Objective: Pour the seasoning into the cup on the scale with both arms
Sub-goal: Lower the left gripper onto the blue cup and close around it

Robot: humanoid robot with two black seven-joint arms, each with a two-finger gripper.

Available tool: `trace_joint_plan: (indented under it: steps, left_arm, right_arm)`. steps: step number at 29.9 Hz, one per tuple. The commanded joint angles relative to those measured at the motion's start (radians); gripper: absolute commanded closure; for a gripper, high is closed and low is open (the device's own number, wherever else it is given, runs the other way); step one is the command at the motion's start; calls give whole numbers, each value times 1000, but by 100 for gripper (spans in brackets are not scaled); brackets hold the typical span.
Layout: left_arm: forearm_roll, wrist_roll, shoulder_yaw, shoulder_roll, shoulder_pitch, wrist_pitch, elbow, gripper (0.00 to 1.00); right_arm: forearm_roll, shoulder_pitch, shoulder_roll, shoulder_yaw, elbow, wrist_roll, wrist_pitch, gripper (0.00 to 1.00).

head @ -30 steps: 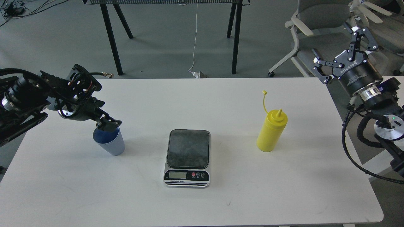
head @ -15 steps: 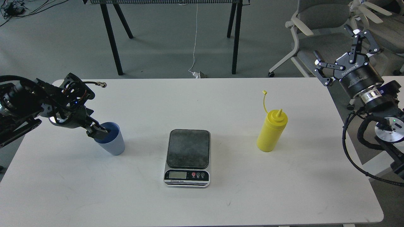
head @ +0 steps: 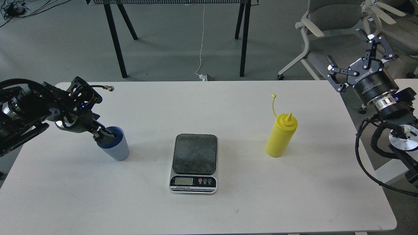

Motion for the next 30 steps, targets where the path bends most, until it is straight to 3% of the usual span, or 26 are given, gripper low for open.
trace_joint_plan:
  steps: [1,5,20,30]
  left_arm:
    - [0,0,31,-6,0,0,30,15]
    - [0,0,64,-6,0,0,44,24]
    - [0,0,62,-4,-7,0,44,45]
    - [-51,0,56,-4,-15,0,30,77]
  right_arm:
    - [0,-4,0,1,0,0,0,1]
    - [0,-9,0,2,0,0,0,1]
    - [0,-19,5,8,0,0,0,1]
    - [0,-22,6,10,0,0,0,1]
